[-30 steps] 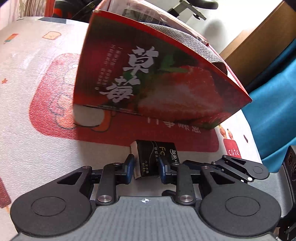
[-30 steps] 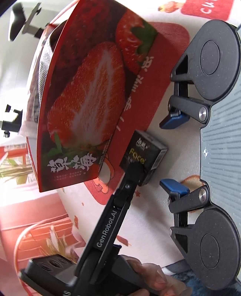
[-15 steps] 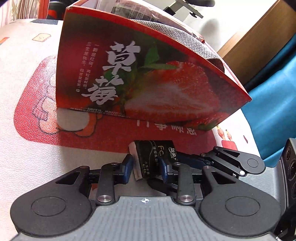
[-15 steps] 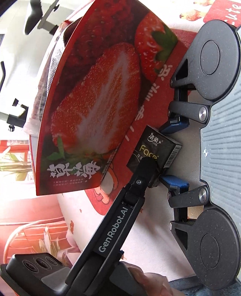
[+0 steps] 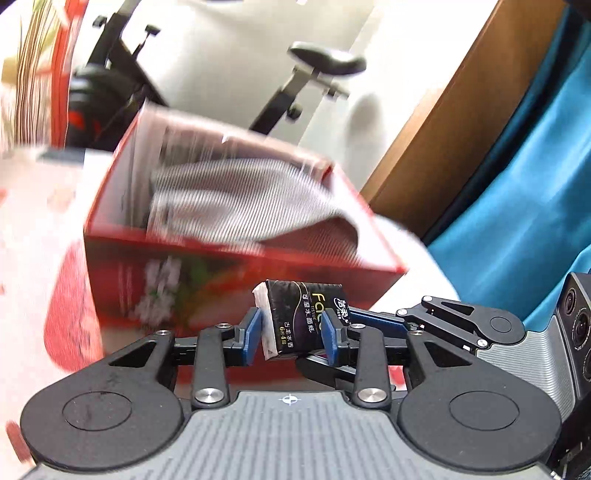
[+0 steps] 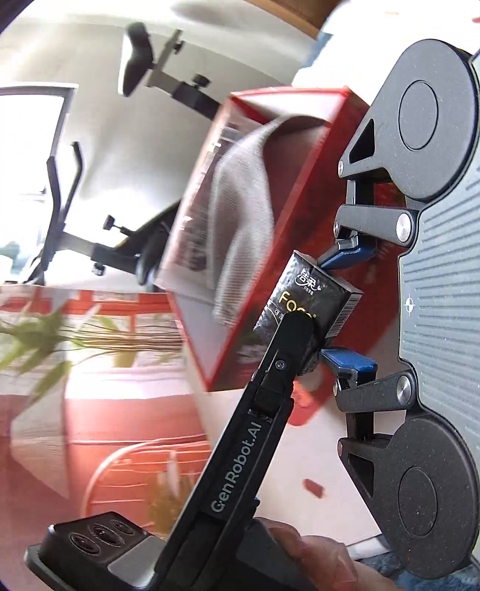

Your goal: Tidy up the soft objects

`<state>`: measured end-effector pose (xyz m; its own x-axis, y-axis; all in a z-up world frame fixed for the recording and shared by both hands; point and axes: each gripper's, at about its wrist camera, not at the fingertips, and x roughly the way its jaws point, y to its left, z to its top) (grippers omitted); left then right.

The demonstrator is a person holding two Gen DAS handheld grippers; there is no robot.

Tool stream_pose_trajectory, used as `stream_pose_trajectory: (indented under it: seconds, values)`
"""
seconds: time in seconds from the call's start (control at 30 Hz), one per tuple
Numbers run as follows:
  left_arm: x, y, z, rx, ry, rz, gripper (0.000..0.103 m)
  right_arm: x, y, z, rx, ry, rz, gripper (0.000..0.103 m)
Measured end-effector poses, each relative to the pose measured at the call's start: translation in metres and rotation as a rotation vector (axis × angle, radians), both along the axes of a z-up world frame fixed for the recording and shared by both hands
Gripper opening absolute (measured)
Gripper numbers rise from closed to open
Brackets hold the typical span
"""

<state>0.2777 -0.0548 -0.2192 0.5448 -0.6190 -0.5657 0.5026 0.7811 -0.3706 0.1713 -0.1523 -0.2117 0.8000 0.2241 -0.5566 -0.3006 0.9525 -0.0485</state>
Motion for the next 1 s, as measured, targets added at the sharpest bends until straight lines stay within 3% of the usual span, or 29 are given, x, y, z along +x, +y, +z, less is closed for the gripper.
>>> stream_pose_trajectory:
  seconds: [0.13,0.27,0.63,0.73,0.8,0.83,0.93,1.0]
  values:
    - [0.009,-0.006,0.025,-0.010,-0.058,0.007,0.039,0.010,-0.006,0.030,-0.013,-0.049,-0.003,0.043]
    - [0.037,-0.014,0.035,-0.004,-0.059,0.009,0.039,0.038,-0.017,0.045,-0.010,-0.048,-0.003,0.043]
    - [0.096,-0.031,0.019,0.020,-0.002,0.103,0.039,0.111,-0.036,0.021,0.079,0.047,-0.067,0.043]
    - [0.100,-0.030,0.016,0.055,-0.006,0.143,0.047,0.117,-0.041,0.016,0.083,0.061,-0.110,0.043]
    - [0.098,-0.023,0.019,0.060,-0.014,0.155,0.065,0.115,-0.047,0.016,0.089,0.062,-0.137,0.046]
    - [0.097,-0.020,0.021,0.069,-0.028,0.159,0.068,0.112,-0.051,0.017,0.097,0.061,-0.144,0.047]
    - [0.086,-0.013,0.033,0.097,-0.068,0.180,0.088,0.105,-0.062,0.023,0.123,0.066,-0.192,0.063]
    - [0.075,-0.008,0.042,0.105,-0.085,0.200,0.099,0.098,-0.069,0.030,0.152,0.065,-0.214,0.082]
